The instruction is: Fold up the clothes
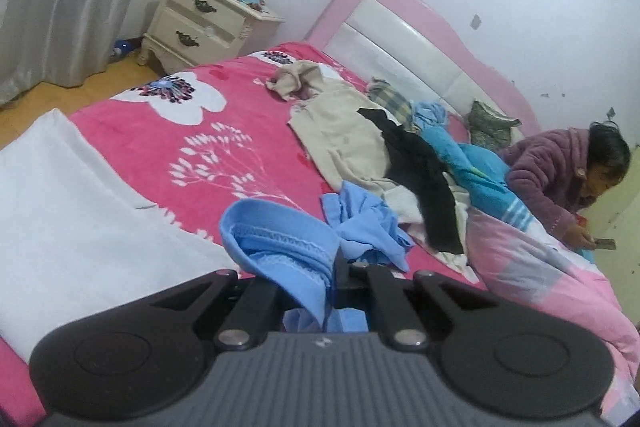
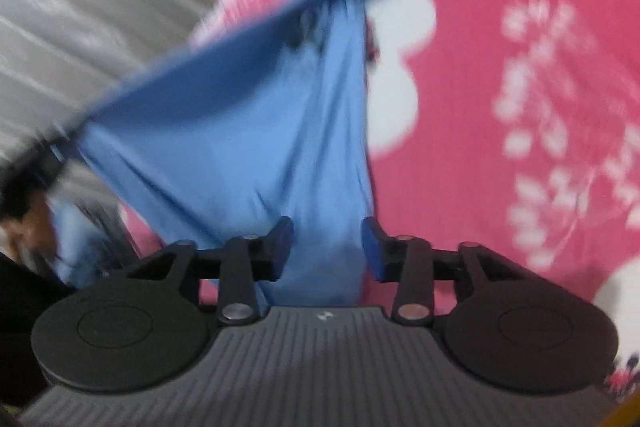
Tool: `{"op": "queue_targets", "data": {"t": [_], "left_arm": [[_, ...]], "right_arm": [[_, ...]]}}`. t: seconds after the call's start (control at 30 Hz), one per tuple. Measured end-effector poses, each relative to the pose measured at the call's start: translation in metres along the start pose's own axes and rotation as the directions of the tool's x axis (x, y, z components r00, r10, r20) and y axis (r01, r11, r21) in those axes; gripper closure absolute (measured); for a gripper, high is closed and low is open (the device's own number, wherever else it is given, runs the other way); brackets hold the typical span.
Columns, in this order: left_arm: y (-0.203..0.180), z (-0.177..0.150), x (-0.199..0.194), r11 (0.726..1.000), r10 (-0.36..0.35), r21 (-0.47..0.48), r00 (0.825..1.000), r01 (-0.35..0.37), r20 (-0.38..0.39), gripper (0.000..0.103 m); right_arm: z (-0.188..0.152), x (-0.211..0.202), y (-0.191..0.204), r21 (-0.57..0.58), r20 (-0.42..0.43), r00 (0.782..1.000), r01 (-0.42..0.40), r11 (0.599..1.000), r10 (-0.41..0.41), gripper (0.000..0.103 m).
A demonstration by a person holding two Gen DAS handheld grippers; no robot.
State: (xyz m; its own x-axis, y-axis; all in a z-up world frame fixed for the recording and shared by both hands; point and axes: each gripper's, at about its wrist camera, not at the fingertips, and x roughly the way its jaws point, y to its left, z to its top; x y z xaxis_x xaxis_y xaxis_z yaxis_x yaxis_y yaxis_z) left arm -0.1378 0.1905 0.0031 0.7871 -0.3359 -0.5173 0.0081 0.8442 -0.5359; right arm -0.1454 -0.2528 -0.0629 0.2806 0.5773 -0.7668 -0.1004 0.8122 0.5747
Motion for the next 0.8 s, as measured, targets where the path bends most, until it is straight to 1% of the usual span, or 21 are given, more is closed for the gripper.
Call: {"op": "queue_targets", "data": {"t": [0.07,0.13,0.2,0.27,0.3,0.33,0.37,0.47,0.5,0.53,0.57,0.6,0.63,0.67,0.7,0.73,0.77,0.8], "left_arm": [[0.004,-0.003,-0.001,1.000,0.013,-0.007,1.000,-0.013,-0.004,0.098],[0.010,-0.007,-0.003,0.999,0.029,-0.015,1.000,-0.029,-0.011,0.098],[0.015,-0.010,-0.004,0.999,0.041,-0.020,0.999,-0.041,-0.015,0.098],[0.020,-0.012,-0.006,0.998,0.051,-0.023,0.999,-0.051,-0.015,0.098],[0.022,-0.012,-0.007,0.998,0.054,-0.027,0.998,-0.054,-0.013,0.098],[0.024,-0.012,-0.008,0.998,0.055,-0.033,0.998,-0.056,-0.011,0.098],[0.026,-0.013,-0.009,0.998,0.057,-0.038,0.998,-0.058,-0.008,0.098],[0.030,-0.014,-0.011,0.997,0.068,-0.045,0.998,-0.068,0.001,0.098],[0.030,-0.014,-0.010,0.996,0.071,-0.047,0.998,-0.070,0.002,0.098],[0.030,-0.014,-0.010,0.996,0.073,-0.049,0.997,-0.073,0.004,0.098],[0.030,-0.013,-0.008,0.996,0.073,-0.057,0.997,-0.072,0.005,0.098],[0.029,-0.011,-0.007,0.995,0.071,-0.068,0.997,-0.071,0.005,0.099],[0.028,-0.006,-0.006,0.995,0.064,-0.081,0.998,-0.063,0.010,0.099],[0.025,0.002,-0.004,0.995,0.046,-0.095,0.999,-0.044,0.019,0.099],[0.022,0.011,-0.001,0.994,0.025,-0.107,0.999,-0.022,0.030,0.099],[0.018,0.025,0.005,0.993,-0.016,-0.119,0.999,0.020,0.034,0.099],[0.013,0.041,0.014,0.989,-0.065,-0.131,0.997,0.069,0.035,0.099],[0.007,0.058,0.026,0.983,-0.112,-0.147,0.993,0.114,0.024,0.099]], "right_arm": [[-0.009,0.016,-0.001,0.027,-0.059,0.998,0.013,1.000,-0.012,0.059],[-0.020,0.026,-0.007,0.086,-0.099,0.995,0.007,0.996,0.001,0.055],[-0.033,0.033,-0.014,0.167,-0.125,0.992,-0.003,0.986,0.024,0.055],[-0.038,0.039,-0.019,0.220,-0.130,0.990,-0.021,0.975,0.051,0.054],[-0.038,0.042,-0.020,0.237,-0.122,0.991,-0.030,0.971,0.060,0.053],[-0.039,0.044,-0.020,0.250,-0.117,0.991,-0.035,0.968,0.066,0.049],[-0.042,0.049,-0.019,0.257,-0.130,0.989,-0.039,0.965,0.075,0.048],[-0.052,0.063,-0.017,0.281,-0.167,0.981,-0.052,0.958,0.102,0.048],[-0.058,0.066,-0.015,0.282,-0.189,0.975,-0.057,0.958,0.113,0.050],[-0.064,0.068,-0.012,0.278,-0.208,0.973,-0.042,0.960,0.103,0.066],[-0.067,0.070,-0.013,0.286,-0.216,0.972,-0.026,0.958,0.091,0.094],[-0.070,0.071,-0.015,0.295,-0.225,0.971,-0.010,0.955,0.079,0.100],[-0.071,0.068,-0.022,0.356,-0.200,0.973,-0.034,0.934,0.112,0.101],[-0.068,0.057,-0.025,0.399,-0.138,0.977,-0.093,0.912,0.160,0.101],[-0.065,0.045,-0.028,0.437,-0.072,0.976,-0.154,0.886,0.205,0.101],[-0.052,0.026,-0.029,0.442,0.012,0.971,-0.220,0.869,0.240,0.101],[-0.040,0.006,-0.029,0.442,0.097,0.958,-0.286,0.850,0.271,0.101],[-0.028,-0.014,-0.030,0.436,0.180,0.937,-0.350,0.829,0.300,0.101]]}}
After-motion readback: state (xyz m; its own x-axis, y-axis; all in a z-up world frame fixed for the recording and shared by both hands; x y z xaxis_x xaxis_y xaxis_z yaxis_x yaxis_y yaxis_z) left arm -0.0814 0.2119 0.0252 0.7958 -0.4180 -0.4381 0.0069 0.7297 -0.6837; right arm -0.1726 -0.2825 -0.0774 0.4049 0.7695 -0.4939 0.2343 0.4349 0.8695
